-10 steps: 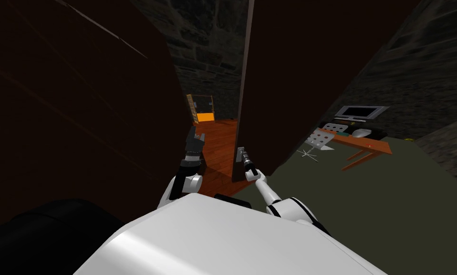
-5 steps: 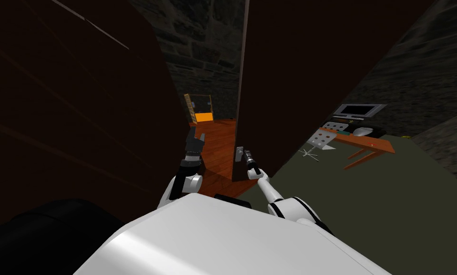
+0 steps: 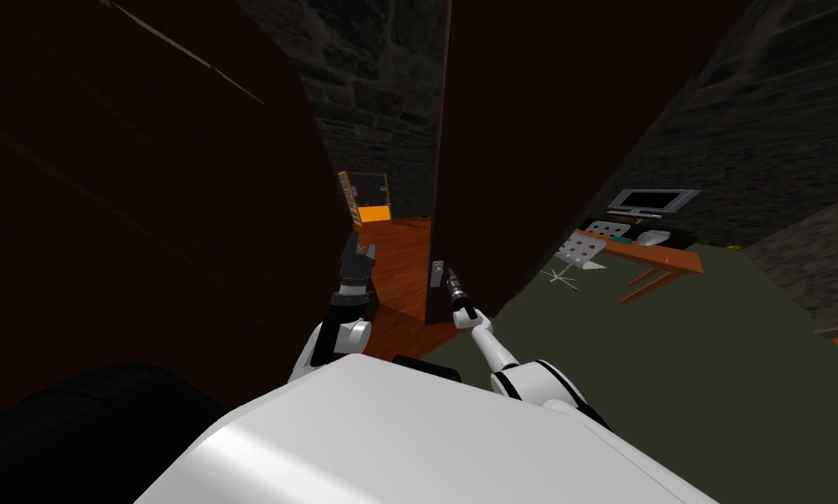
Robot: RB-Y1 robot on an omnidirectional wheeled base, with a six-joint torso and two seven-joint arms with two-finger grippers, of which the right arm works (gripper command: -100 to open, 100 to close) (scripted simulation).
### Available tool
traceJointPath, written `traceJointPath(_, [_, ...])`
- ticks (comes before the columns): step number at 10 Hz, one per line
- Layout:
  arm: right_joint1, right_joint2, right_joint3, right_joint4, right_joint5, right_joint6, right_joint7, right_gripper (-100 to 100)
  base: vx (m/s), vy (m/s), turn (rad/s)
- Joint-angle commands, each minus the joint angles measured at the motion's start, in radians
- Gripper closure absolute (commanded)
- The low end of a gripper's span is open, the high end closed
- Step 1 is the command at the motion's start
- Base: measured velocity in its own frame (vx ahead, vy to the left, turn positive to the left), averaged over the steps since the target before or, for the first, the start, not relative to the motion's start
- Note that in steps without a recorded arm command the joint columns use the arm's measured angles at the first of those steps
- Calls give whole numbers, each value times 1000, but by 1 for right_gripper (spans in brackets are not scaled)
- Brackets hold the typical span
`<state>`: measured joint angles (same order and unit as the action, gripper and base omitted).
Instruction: Push the door open
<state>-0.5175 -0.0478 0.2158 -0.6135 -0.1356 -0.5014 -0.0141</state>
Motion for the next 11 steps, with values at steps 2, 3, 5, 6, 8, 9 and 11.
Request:
traceJointPath(2, [1, 18, 8, -3, -2, 11, -11, -100, -222, -21, -4])
traceJointPath(3, [0, 29, 10, -4, -3, 15, -14, -100, -227, -4, -12])
traceJointPath(5, [8, 37, 9, -15, -2, 19, -8, -100, -146, -23, -1])
traceJointPath(6, [10, 19, 6, -18, -3, 19, -6, -100, 84, 39, 28])
traceJointPath(8, [11, 10, 4, -17, -3, 16, -5, -100, 168, 46, 18])
traceJointPath(9, [12, 7, 2, -16, -3, 13, -4, -100, 172, 54, 20])
traceJointPath(11, [13, 8, -1, -14, -4, 8, -2, -100, 197, 66, 24])
